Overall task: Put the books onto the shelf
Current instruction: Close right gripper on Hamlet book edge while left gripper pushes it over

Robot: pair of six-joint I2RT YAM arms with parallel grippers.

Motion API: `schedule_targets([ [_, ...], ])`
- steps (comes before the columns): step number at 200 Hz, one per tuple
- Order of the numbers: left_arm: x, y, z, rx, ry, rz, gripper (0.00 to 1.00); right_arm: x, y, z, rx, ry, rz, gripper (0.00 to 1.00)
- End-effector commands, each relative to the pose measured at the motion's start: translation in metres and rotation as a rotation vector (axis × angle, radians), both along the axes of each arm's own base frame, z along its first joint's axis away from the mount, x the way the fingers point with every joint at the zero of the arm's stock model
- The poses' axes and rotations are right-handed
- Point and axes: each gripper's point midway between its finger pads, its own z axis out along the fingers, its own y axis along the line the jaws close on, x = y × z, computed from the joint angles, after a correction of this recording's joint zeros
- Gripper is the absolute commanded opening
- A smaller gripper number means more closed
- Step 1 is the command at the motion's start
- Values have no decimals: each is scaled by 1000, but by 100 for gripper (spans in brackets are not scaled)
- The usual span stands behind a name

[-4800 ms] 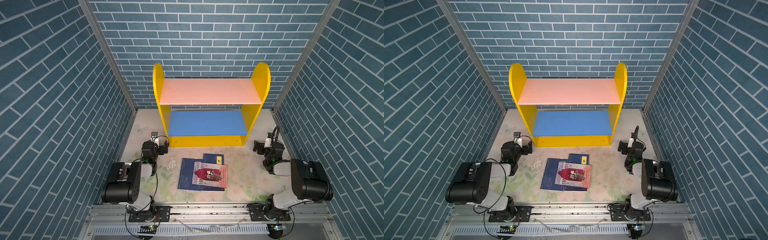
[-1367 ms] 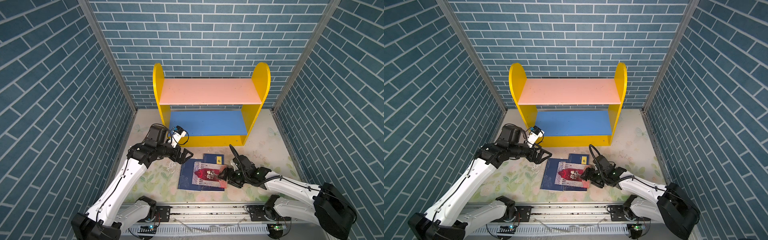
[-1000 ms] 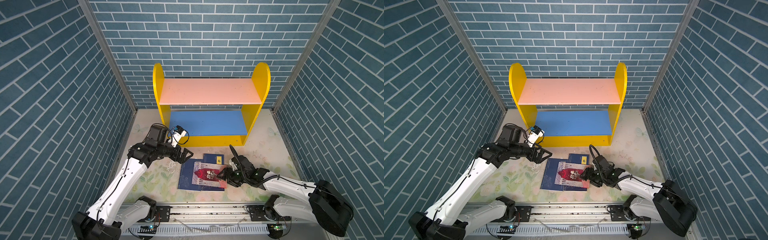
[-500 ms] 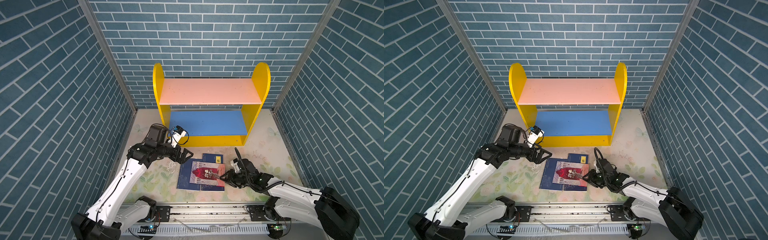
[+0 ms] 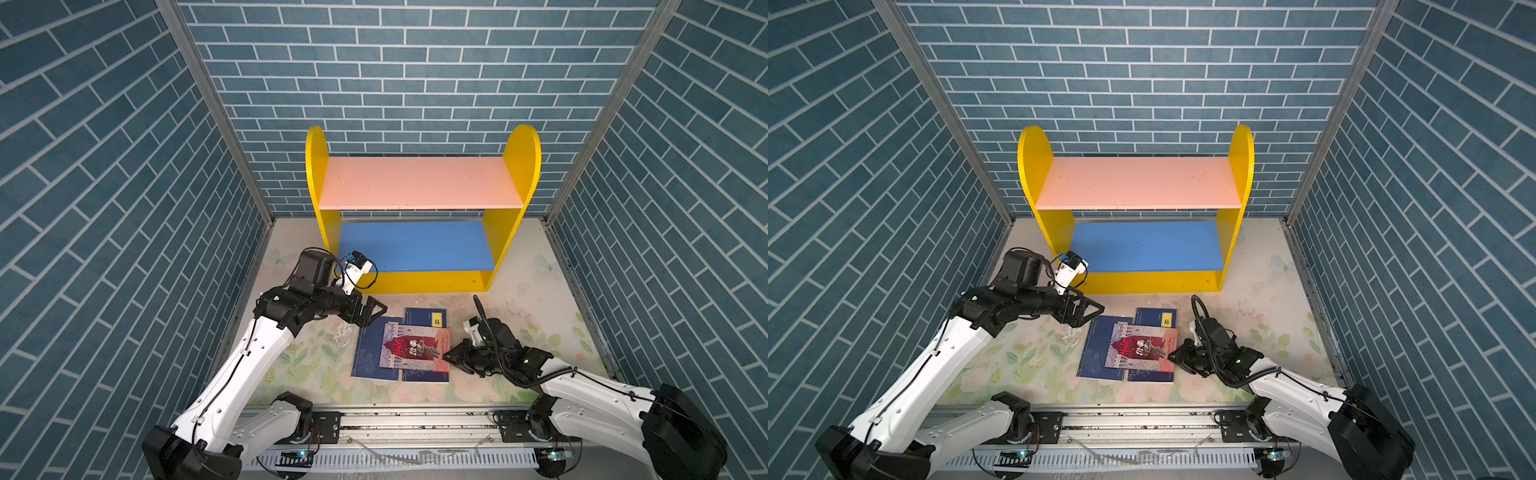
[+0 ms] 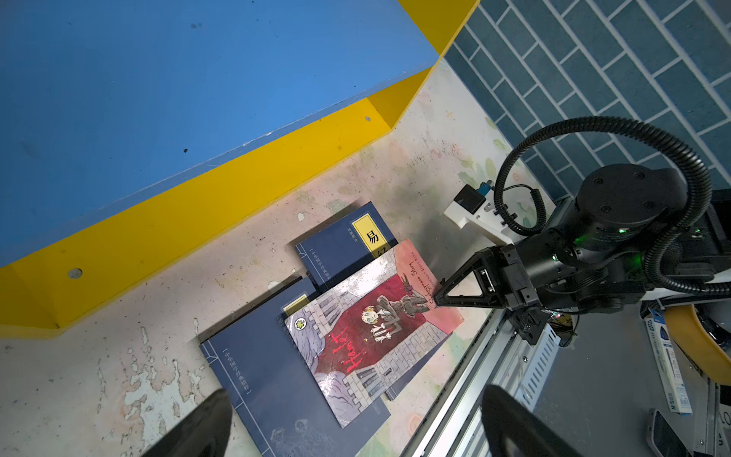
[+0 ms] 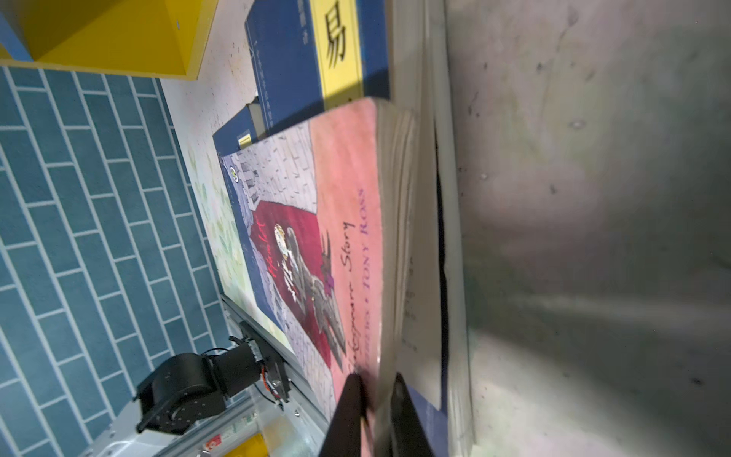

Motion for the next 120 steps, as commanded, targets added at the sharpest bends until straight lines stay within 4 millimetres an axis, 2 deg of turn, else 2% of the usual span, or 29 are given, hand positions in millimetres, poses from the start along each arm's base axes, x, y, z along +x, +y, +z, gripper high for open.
schedule_targets([
  [1,-2,-3,-4,-19,23,10,100,-1,-16,-5,-90,12,-23,0],
  [12,-1,-4,-6,-29,37,13,100,-2,-22,-8,-125,20,-29,6],
  [34,1,-7,-14,-35,74,16,100,-3,-22,-8,-126,32,-15,15],
  [67,-3,-12,-39,-62,181,55,95,-3,-27,-8,-154,43,-19,42],
  [91,-12,-18,-63,-70,283,79,93,-4,-27,-8,-155,55,-21,49],
  [120,-25,-30,-86,-51,354,49,89,-7,-22,2,-100,61,-10,52],
])
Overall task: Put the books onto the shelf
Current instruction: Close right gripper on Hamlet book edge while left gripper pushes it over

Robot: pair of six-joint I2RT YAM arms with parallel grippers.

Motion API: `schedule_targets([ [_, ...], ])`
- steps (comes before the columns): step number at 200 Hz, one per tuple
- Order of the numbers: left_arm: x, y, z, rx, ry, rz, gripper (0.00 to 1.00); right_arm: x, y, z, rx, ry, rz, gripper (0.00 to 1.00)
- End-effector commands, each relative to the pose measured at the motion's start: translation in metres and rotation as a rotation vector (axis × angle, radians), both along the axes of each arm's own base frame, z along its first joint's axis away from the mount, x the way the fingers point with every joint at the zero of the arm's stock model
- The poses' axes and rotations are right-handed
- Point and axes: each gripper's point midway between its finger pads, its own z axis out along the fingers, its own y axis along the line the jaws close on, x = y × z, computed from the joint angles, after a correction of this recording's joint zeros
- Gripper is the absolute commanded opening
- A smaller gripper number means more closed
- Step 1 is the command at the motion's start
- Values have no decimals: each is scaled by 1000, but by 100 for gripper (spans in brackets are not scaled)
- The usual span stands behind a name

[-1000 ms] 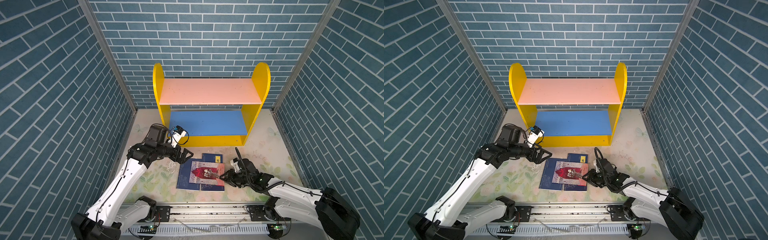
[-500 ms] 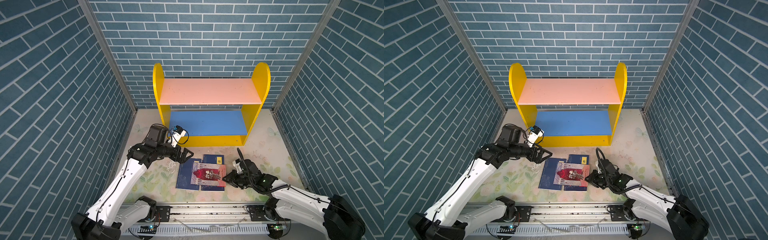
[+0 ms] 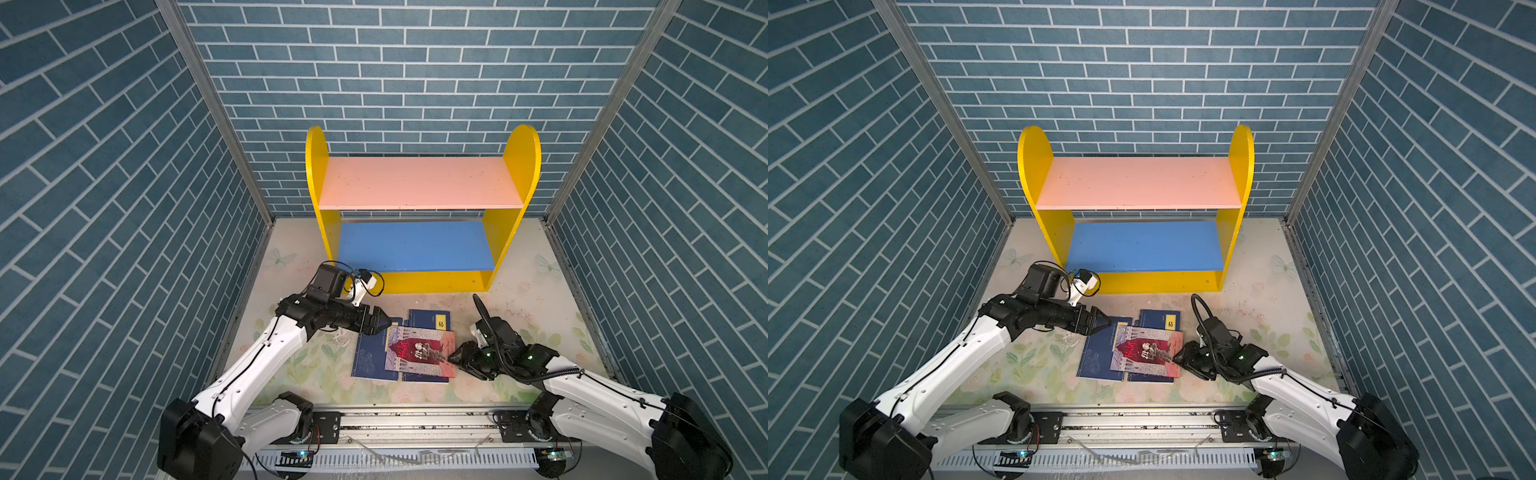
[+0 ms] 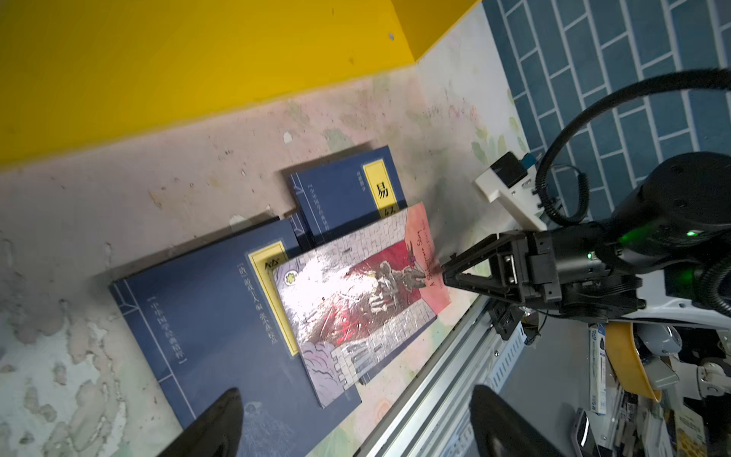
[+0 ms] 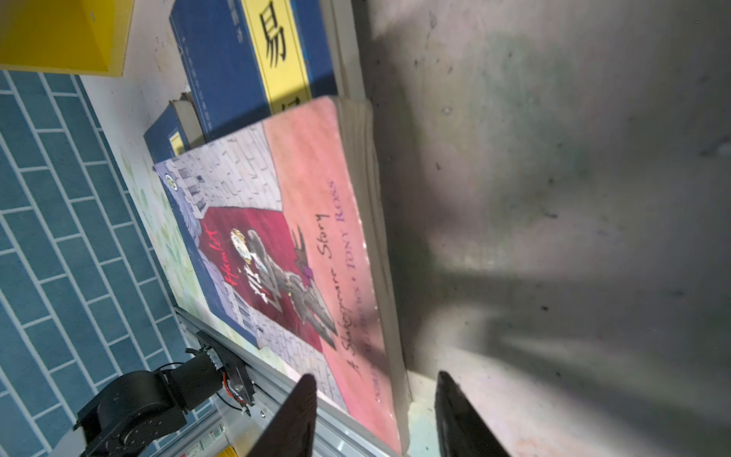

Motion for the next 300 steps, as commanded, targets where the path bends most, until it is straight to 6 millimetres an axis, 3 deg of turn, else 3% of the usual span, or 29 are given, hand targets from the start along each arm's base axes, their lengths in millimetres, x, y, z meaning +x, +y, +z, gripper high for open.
schedule_targets([
  [1,-7,-13,-8,-28,46,-10,89,-2,2,11,27,5,4,53],
  [29,-13,-21,-23,-18,92,-18,89,-8,3,12,48,35,11,55],
  [94,-26,-14,-73,73,222,33,88,-12,10,1,49,100,30,54],
  [128,-23,-21,-81,65,246,27,87,-14,11,-5,26,122,50,52],
  [160,-34,-30,-91,51,312,-14,84,-13,13,0,56,109,50,46],
  [191,-43,-48,-93,18,322,-82,84,-13,10,3,66,89,31,38],
  [226,-43,-52,-99,37,341,-87,83,-11,10,0,92,72,8,29],
  [267,-40,-54,-101,43,337,-101,81,-13,7,-5,92,76,-1,36],
  [278,-41,-53,-95,47,316,-124,77,-14,6,-6,87,79,-5,36],
  [300,-35,-55,-60,28,216,-163,74,-14,5,-5,92,77,-5,35],
])
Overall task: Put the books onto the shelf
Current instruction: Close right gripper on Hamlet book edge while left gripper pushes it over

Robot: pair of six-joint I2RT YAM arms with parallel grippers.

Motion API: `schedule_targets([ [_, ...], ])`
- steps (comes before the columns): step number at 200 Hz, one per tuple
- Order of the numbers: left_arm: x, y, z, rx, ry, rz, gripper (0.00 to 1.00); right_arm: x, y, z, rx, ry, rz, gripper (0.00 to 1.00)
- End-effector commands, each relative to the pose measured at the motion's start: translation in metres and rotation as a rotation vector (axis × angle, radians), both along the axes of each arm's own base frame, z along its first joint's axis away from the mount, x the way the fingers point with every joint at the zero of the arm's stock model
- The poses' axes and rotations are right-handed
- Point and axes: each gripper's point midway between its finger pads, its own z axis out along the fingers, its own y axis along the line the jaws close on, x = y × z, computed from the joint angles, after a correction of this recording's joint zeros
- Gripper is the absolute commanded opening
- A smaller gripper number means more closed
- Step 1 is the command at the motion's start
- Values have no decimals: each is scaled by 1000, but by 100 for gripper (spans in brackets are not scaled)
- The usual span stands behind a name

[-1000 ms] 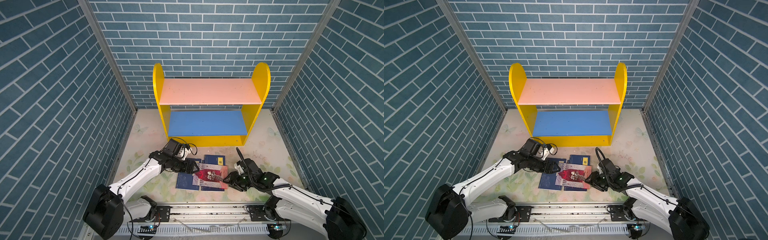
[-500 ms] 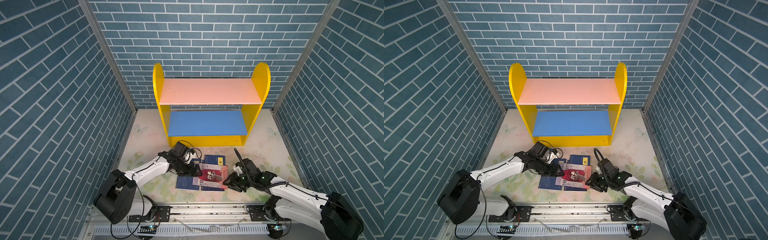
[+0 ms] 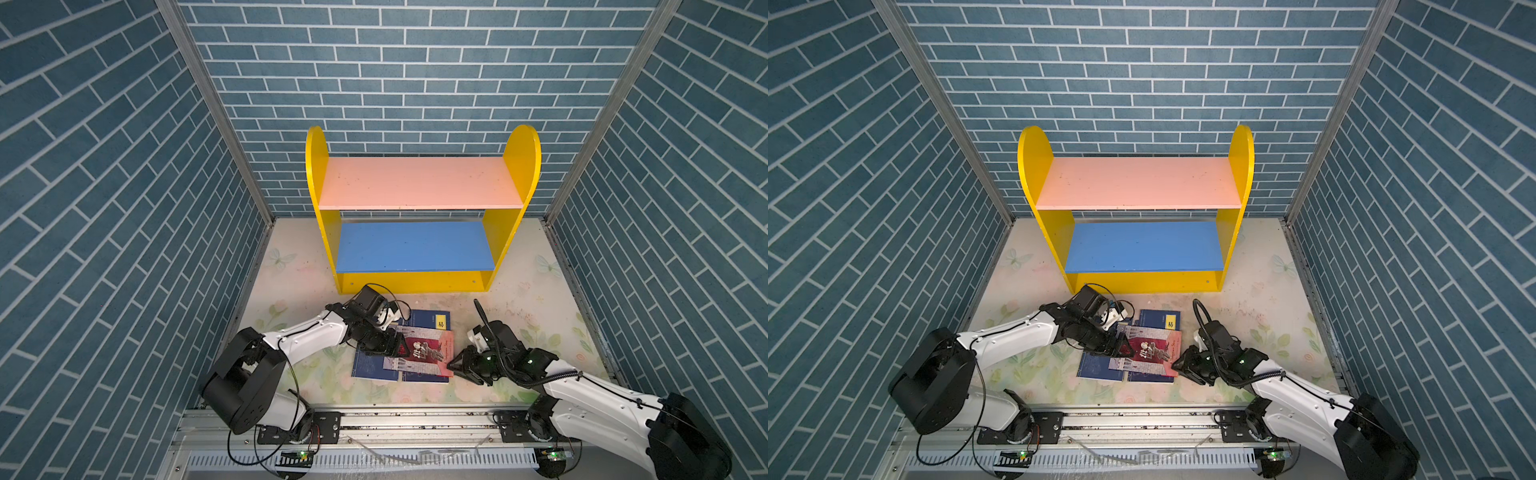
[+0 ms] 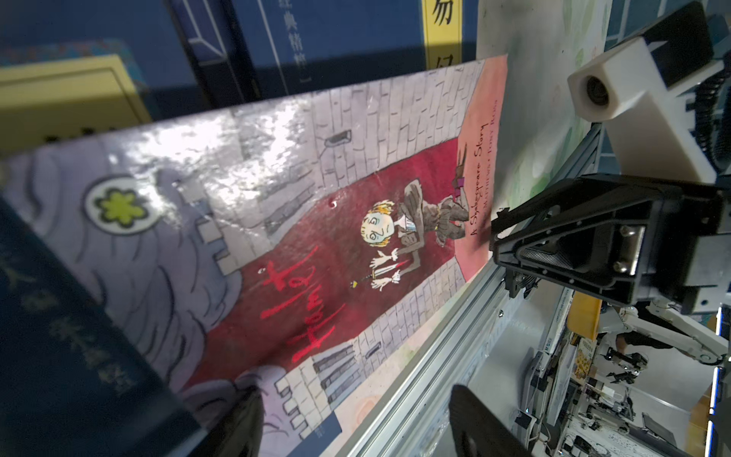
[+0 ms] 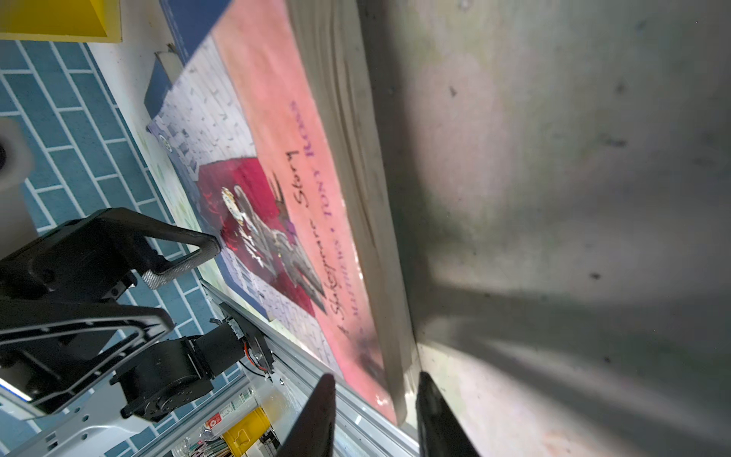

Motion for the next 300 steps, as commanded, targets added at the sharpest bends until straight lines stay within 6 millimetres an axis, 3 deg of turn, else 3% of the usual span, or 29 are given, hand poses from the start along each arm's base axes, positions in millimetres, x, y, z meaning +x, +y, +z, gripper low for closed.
schedule_targets([
  [1,7,-3,36,-36,-109,-53,74,1,-3,-2,2,4,-28,35],
  [13,9,-2,47,-35,-134,-49,76,1,-2,0,12,0,-29,33],
  [27,13,6,45,-3,-145,-19,76,1,-1,2,22,-5,-29,34],
  [61,17,33,7,120,-125,67,78,-5,-3,-1,16,20,-18,36],
  [82,17,39,-9,162,-121,69,79,-8,-6,-3,3,36,-16,37],
  [130,13,29,-22,128,-33,72,79,-8,-4,-2,5,40,-7,40],
  [237,-6,-11,-5,-72,90,3,78,-5,-2,-7,6,54,-26,41],
  [300,0,-5,-13,-4,41,0,78,-2,-19,-14,-17,35,-112,33],
])
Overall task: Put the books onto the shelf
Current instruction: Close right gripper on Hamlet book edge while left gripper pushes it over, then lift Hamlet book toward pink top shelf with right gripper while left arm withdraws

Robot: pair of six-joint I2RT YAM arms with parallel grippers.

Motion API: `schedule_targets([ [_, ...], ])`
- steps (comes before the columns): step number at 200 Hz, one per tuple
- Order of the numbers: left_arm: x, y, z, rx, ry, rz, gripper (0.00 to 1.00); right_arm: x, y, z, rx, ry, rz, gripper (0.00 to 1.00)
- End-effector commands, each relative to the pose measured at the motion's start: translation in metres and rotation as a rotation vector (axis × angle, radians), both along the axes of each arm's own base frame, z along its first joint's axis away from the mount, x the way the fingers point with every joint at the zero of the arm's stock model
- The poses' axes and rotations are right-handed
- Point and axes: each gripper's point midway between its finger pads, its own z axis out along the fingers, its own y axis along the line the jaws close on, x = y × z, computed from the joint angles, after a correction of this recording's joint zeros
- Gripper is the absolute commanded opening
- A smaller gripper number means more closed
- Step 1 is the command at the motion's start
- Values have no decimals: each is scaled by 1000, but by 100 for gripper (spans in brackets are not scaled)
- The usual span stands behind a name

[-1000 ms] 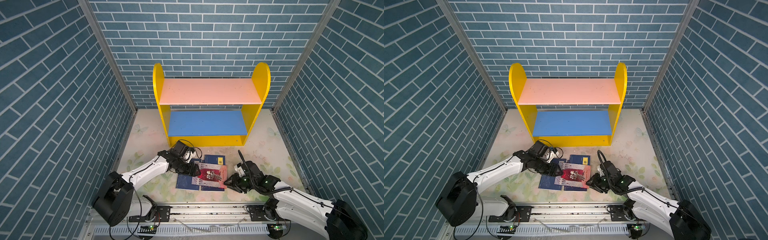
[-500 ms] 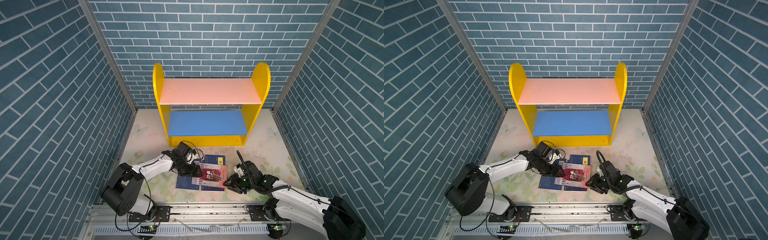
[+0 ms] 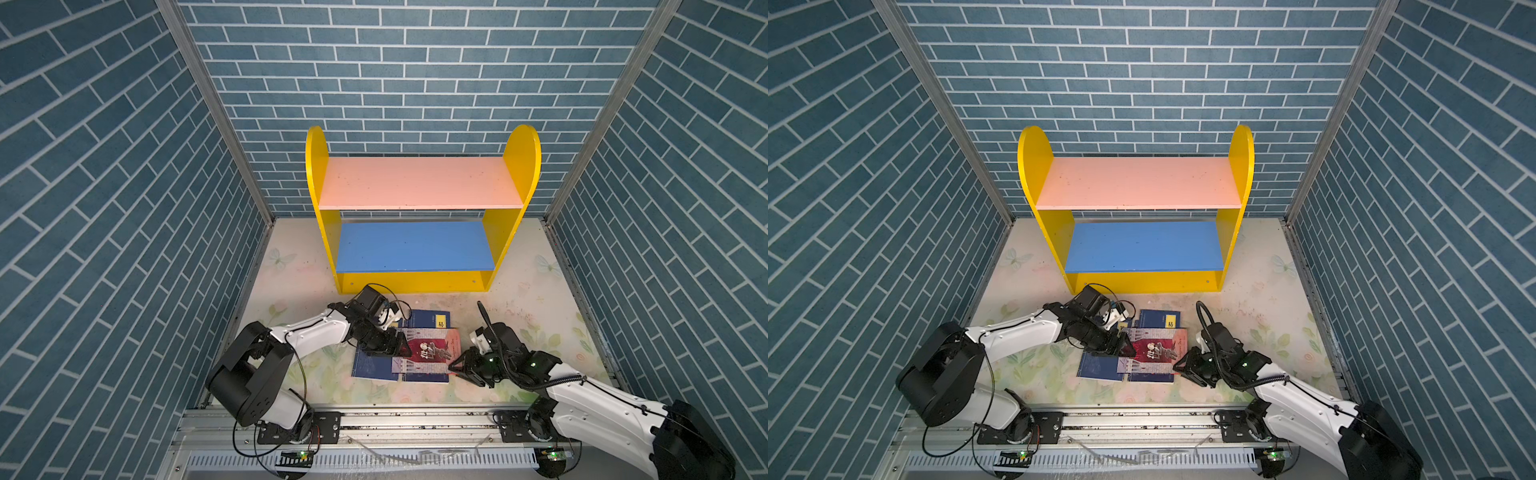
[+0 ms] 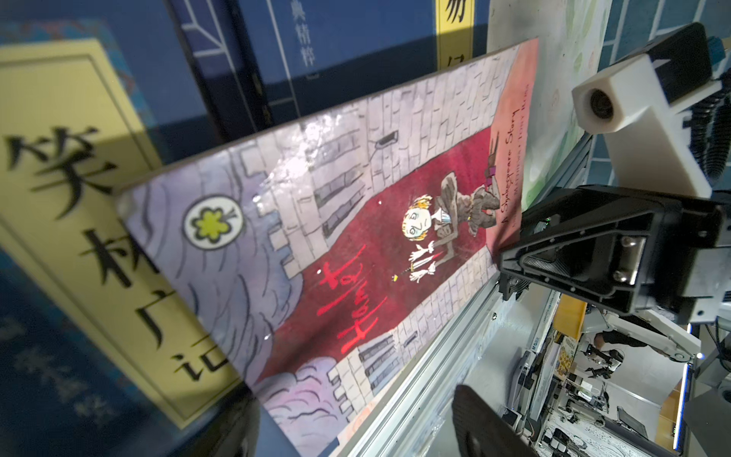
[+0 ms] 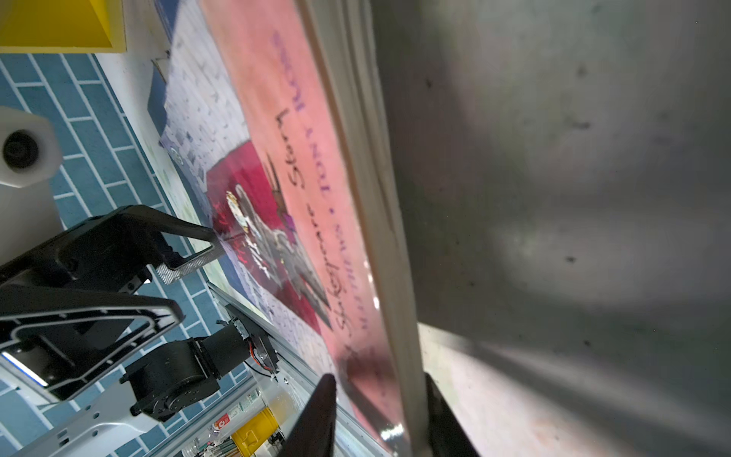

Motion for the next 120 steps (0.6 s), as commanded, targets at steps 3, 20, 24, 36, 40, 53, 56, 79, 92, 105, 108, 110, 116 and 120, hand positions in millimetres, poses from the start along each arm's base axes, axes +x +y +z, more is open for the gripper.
schedule_targets([
  [3,1,-1,0,5,-11,-16,78,1,-12,-12,-21,22,-82,33],
  [20,0,-3,1,-4,-13,-26,78,5,-13,-13,6,11,-112,33],
  [24,1,-3,1,-4,-12,-27,78,6,-14,-12,6,7,-118,33],
  [36,0,-4,0,-8,-10,-34,78,8,-16,-11,7,-6,-129,33],
  [40,0,-4,0,-9,-10,-35,78,9,-16,-10,10,-11,-132,34],
  [53,0,-5,1,-15,-10,-37,78,12,-16,-8,17,-19,-140,34],
  [56,0,-5,2,-18,-12,-38,79,13,-15,-7,20,-21,-141,34],
  [79,0,-9,5,-40,-8,-51,79,15,-15,-8,25,-21,-147,34],
  [92,0,-9,2,-36,-7,-59,78,17,-13,-7,39,-27,-148,34],
  [105,0,-8,0,-30,-10,-65,78,20,-13,-7,40,-38,-156,33],
  [108,0,-8,-1,-28,-11,-66,78,20,-13,-6,41,-41,-157,32],
  [110,0,-8,-1,-27,-11,-65,78,21,-13,-6,42,-42,-160,32],
  [116,1,-8,0,-28,-16,-64,78,22,-13,-5,47,-48,-164,31],
  [120,2,-9,1,-32,-19,-66,78,22,-12,-5,53,-50,-167,30],
])
